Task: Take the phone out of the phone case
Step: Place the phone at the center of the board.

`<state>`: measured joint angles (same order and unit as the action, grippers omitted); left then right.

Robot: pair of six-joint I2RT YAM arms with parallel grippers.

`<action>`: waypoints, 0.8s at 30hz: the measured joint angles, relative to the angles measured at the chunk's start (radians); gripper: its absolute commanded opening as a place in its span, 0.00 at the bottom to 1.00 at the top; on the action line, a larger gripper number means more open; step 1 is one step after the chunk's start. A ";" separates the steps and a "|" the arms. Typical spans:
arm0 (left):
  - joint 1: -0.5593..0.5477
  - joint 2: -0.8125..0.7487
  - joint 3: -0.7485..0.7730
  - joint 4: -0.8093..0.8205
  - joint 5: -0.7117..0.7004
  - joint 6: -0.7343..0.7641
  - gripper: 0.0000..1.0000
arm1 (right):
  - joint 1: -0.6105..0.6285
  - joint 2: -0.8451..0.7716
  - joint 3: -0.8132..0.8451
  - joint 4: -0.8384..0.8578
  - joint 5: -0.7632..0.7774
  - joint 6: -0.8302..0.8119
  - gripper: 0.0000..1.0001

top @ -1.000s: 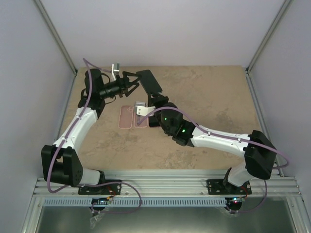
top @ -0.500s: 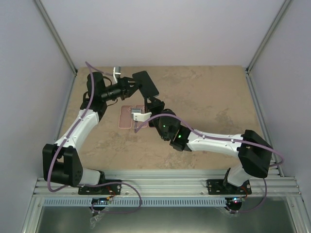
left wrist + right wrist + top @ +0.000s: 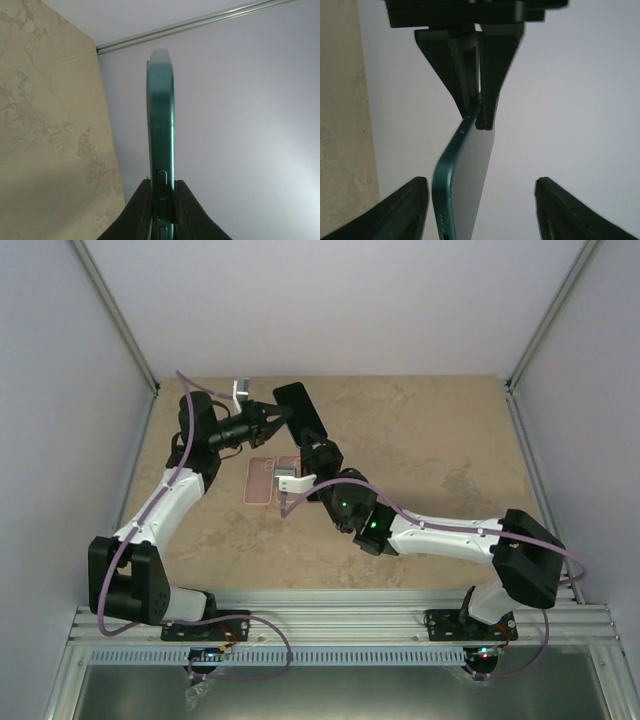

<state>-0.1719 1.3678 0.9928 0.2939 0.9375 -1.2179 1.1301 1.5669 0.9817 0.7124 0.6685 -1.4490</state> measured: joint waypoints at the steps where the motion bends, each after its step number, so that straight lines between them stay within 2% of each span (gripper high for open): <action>1: 0.000 0.000 0.000 0.005 0.001 0.003 0.00 | 0.000 -0.009 -0.005 0.000 -0.002 0.001 0.70; 6: 0.000 0.000 0.005 0.012 0.006 0.041 0.00 | 0.000 -0.062 -0.019 -0.057 -0.011 0.070 0.84; 10: 0.000 0.000 0.021 -0.013 0.003 0.118 0.00 | -0.002 -0.107 0.037 -0.309 -0.080 0.257 0.91; 11: 0.000 0.001 0.026 -0.024 0.004 0.145 0.00 | -0.006 -0.117 0.091 -0.442 -0.142 0.341 0.91; 14: 0.007 0.005 0.027 -0.027 0.009 0.179 0.00 | -0.026 -0.137 0.177 -0.642 -0.273 0.480 0.92; 17: 0.018 0.016 0.027 -0.032 0.021 0.231 0.00 | -0.077 -0.168 0.266 -0.839 -0.467 0.613 0.93; 21: 0.024 0.019 0.027 -0.045 0.044 0.323 0.00 | -0.210 -0.205 0.339 -0.998 -0.740 0.768 0.94; 24: 0.023 0.018 0.024 -0.040 0.076 0.377 0.00 | -0.322 -0.225 0.350 -1.046 -0.926 0.883 0.93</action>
<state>-0.1486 1.3857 1.0172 0.2535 1.0130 -0.8410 0.8082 1.3422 1.3315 -0.3336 -0.2577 -0.5663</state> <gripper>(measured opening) 0.084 0.935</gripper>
